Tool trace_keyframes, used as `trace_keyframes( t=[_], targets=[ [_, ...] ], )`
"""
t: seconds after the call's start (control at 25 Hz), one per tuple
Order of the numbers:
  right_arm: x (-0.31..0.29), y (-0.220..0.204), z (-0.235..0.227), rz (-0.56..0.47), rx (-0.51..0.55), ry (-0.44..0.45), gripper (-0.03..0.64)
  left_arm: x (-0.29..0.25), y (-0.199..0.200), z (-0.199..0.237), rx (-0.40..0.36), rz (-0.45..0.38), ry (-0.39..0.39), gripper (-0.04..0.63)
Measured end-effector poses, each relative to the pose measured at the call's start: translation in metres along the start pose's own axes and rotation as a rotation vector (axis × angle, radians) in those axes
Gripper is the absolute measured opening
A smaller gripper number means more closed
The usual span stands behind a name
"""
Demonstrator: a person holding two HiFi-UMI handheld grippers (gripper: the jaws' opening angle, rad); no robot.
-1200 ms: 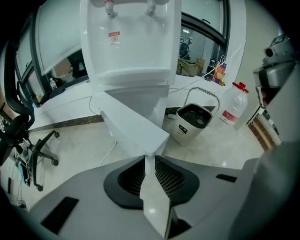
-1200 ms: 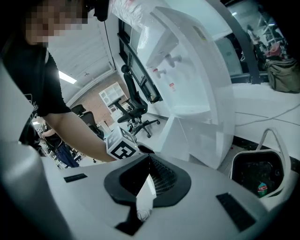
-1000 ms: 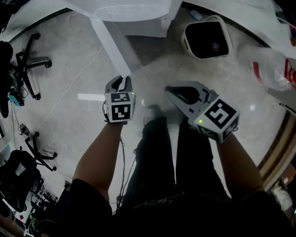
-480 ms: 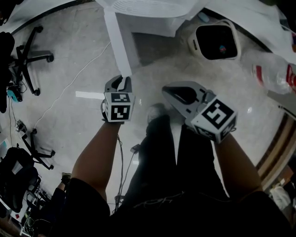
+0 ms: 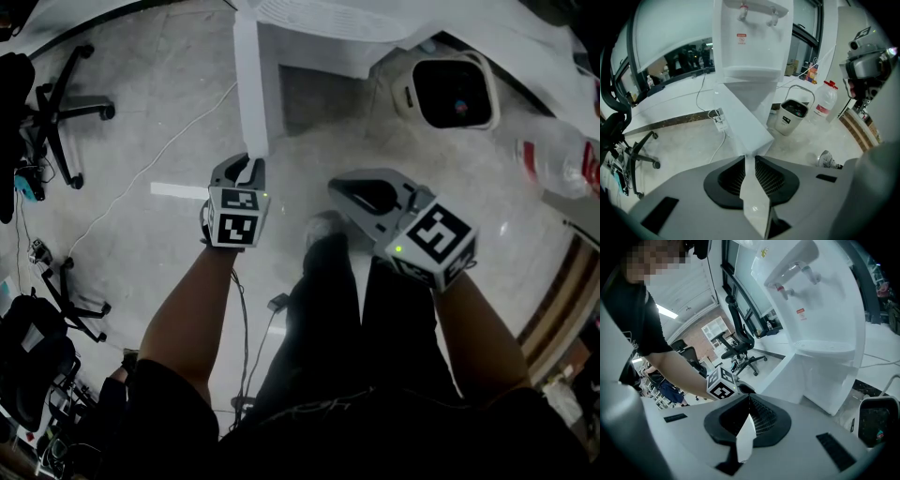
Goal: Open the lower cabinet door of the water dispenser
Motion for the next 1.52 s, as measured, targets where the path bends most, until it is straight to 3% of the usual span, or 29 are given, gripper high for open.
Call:
trace_keyframes(
  t=[0.72,1.2,1.36,1.52],
  targets=[
    [-0.023,0.023,0.004,0.013,0.004,0.021,0.014,0.007,-0.018,0.059,-0.076,0.066,0.012,0.063],
    [-0.027,0.032,0.006,0.003,-0.026,0.007,0.014,0.010,-0.028,0.094,-0.066,0.129,0.066,0.063],
    [-0.022,0.032,0.006,0.005,-0.040,-0.004,0.014,0.011,-0.026,0.103,-0.076,0.115,0.053,0.063],
    [-0.014,0.021,0.001,0.012,-0.045,-0.025,0.014,0.011,-0.027,0.111,-0.017,0.132,0.051,0.063]
  ],
)
Point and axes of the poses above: the fingertips, and each gripper's own axes: x backward along the fingers, z to its left, y out of its top, the point moved 4 cm from there along x, backward along the fingers, and after that the axes turned 11 degrees about z, right-handed, at the moved point
